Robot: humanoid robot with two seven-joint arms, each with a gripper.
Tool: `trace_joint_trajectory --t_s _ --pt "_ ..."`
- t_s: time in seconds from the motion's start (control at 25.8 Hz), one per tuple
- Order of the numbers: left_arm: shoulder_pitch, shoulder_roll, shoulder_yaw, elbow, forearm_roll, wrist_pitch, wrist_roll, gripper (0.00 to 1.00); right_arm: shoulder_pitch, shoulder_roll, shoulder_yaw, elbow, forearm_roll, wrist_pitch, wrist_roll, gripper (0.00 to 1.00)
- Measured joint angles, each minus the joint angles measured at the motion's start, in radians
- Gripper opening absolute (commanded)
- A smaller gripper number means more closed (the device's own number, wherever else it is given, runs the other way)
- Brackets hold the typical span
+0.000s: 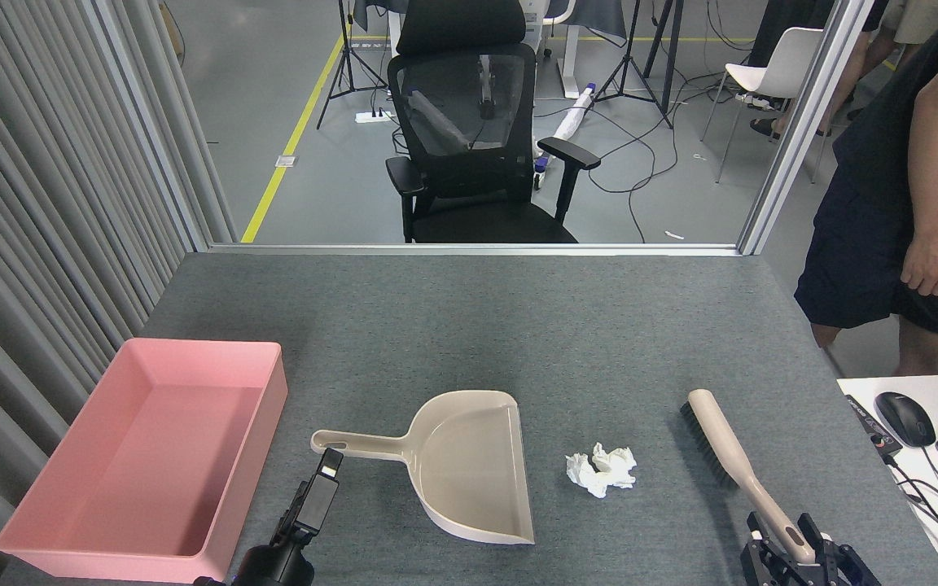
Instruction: Sweep and dump garbage into bin
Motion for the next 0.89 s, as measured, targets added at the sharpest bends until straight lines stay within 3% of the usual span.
trace_joint_trajectory --t_s 0.5,0.7,0.77,0.89 --pt "0.0 0.0 0.0 0.0 0.0 -0.002 0.0 1.0 0.0 0.002 0.0 -0.002 -0.005 -0.003 0.0 0.77" --pt "0.0 0.0 0.0 0.001 0.0 -0.002 0.0 1.0 -0.002 -0.002 0.0 -0.003 -0.007 -0.003 0.0 0.71" --pt "0.0 0.0 0.0 0.001 0.0 -0.002 -0.002 1.0 -0.002 -0.001 0.0 -0.003 -0.008 -0.003 0.0 0.63" --pt "0.0 0.0 0.0 0.001 0.0 -0.002 -0.002 1.0 -0.002 0.0 0.001 -0.003 -0.008 -0.003 0.0 0.62"
